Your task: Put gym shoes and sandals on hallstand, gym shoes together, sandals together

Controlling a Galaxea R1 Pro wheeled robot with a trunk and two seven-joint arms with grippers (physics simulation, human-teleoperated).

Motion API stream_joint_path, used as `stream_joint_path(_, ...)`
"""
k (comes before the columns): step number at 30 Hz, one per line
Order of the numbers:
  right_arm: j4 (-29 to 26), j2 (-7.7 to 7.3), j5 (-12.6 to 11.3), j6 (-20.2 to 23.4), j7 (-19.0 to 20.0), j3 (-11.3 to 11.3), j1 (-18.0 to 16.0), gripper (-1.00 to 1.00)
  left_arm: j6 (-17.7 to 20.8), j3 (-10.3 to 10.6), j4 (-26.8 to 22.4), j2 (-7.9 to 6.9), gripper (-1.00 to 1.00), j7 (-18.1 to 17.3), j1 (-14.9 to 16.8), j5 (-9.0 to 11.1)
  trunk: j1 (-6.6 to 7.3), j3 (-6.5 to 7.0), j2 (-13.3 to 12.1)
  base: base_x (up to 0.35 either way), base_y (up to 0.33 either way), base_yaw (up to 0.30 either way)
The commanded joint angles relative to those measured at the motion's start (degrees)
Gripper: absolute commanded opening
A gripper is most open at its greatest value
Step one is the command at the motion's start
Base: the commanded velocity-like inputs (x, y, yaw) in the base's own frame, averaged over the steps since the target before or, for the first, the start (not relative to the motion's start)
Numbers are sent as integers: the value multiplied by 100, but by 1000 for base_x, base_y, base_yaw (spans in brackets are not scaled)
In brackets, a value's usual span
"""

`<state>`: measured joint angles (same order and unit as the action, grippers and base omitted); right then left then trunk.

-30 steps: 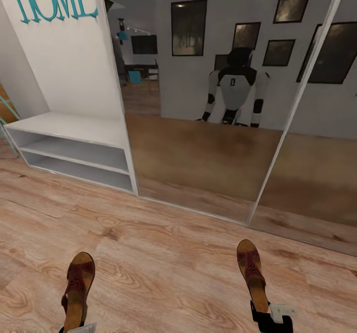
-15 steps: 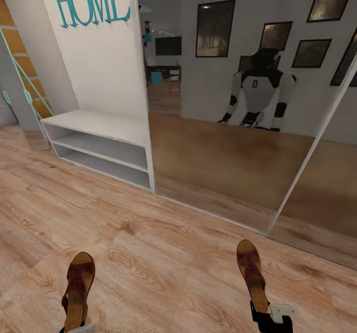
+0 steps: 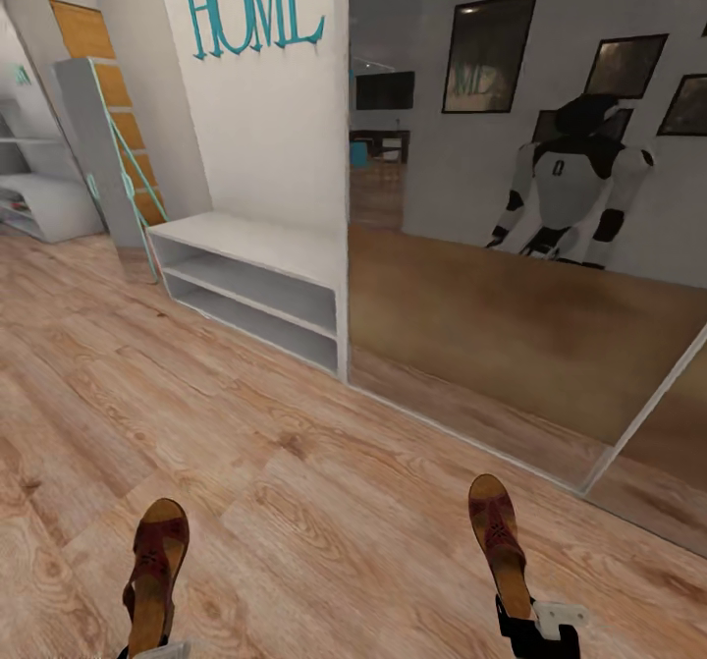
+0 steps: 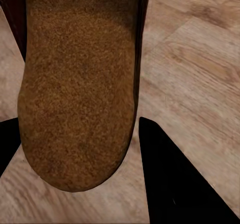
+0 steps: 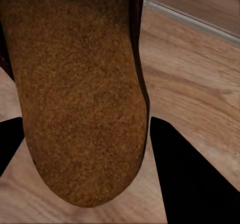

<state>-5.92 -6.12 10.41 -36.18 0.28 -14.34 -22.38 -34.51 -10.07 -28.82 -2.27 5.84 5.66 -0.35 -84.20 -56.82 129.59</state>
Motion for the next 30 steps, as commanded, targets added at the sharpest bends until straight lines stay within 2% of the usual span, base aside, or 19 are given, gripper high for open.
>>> stream_joint_path(1,3,0,40,-20,13,-51,-3,-100,-13,2,7,-1,-100,26,5,-27,0,-4,2,152,245,276)
stream_joint_path(17,6,0,40,-20,16,-51,-3,-100,-12,8,17,5,-100,23,5,-27,0,-4,2,181,260,276)
stream_joint_path(30,10,-1,40,-20,16,-51,-3,-100,-12,22,17,1,-100,22,5,-27,0,-4,2,301,140,276)
